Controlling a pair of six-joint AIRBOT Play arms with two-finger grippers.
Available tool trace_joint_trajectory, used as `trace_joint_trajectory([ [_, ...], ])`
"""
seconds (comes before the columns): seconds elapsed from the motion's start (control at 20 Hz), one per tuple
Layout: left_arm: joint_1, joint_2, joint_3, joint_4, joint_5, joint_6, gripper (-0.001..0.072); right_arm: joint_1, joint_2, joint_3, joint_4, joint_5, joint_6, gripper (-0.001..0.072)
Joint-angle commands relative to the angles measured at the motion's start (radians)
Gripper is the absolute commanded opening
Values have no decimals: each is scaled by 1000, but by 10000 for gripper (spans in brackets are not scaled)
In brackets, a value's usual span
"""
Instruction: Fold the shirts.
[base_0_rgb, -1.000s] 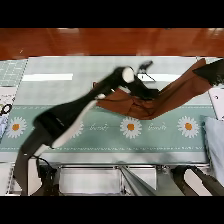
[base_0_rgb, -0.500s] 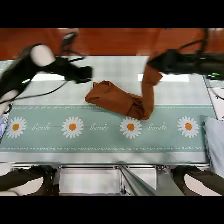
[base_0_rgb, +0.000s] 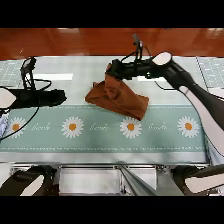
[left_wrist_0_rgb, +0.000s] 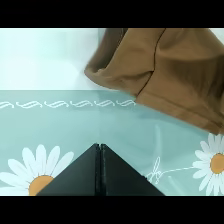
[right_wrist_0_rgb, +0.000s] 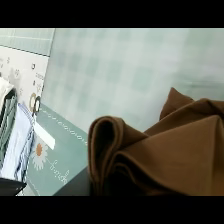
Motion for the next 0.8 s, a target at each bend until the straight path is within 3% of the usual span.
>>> trace_joint_trajectory([
  [0.0, 6, 20, -32, -14, 34, -1, 25, 21, -96, 42, 49, -13, 3, 24],
  [0.25, 2, -1, -34, -41, 60, -1, 25, 43, -151, 42, 106, -54, -27, 35],
  [0.35, 1, -24, -34, -43, 64, -1, 25, 58, -162, 42, 115, -76, -50, 412],
  [0.5, 12, -55, -32, -42, 76, 22, 25, 16, -135, 42, 114, 46, -51, 405],
  [0.6, 80, -48, -21, -43, 67, 34, 25, -71, -82, 42, 95, 258, -32, 404],
  [0.75, 267, 7, 55, -43, -37, 34, 25, -281, 89, 42, -163, 589, 11, 403],
])
